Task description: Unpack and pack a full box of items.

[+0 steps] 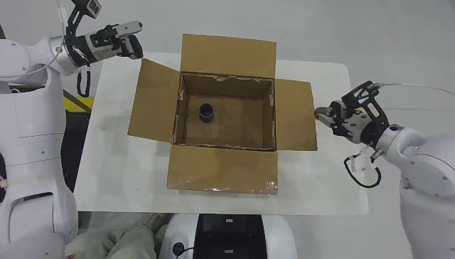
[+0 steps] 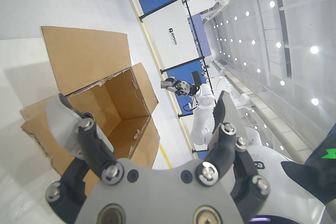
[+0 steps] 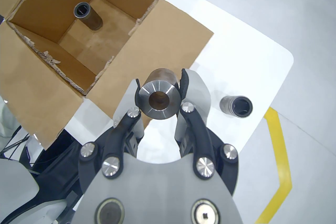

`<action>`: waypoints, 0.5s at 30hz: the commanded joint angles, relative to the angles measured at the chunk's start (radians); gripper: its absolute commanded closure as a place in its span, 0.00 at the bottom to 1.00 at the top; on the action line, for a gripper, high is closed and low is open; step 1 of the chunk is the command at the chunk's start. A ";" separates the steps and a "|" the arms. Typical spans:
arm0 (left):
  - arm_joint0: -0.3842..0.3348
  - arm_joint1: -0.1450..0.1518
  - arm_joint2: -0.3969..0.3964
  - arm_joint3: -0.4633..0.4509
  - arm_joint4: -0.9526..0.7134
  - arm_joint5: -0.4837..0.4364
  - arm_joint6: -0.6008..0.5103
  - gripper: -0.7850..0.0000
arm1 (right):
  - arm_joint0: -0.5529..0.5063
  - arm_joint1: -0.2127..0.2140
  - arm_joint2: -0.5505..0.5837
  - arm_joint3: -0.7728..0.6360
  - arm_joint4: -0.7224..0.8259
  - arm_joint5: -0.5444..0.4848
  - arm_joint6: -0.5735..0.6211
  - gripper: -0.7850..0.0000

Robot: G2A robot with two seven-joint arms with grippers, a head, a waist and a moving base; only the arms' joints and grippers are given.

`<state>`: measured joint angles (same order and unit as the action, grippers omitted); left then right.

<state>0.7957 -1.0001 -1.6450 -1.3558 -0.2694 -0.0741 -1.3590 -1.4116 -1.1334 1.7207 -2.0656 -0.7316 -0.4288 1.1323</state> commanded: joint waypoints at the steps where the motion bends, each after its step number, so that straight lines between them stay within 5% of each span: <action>1: 0.000 0.000 0.000 0.000 0.000 0.000 0.000 0.00 | -0.008 0.004 0.013 0.019 -0.010 0.014 -0.001 1.00; 15: 0.000 0.000 0.000 0.000 0.000 0.000 0.000 0.00 | -0.007 0.020 -0.013 0.221 -0.065 0.088 -0.029 1.00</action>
<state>0.7957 -1.0001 -1.6450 -1.3558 -0.2694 -0.0741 -1.3590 -1.4209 -1.1142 1.7123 -1.8579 -0.7943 -0.3445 1.1068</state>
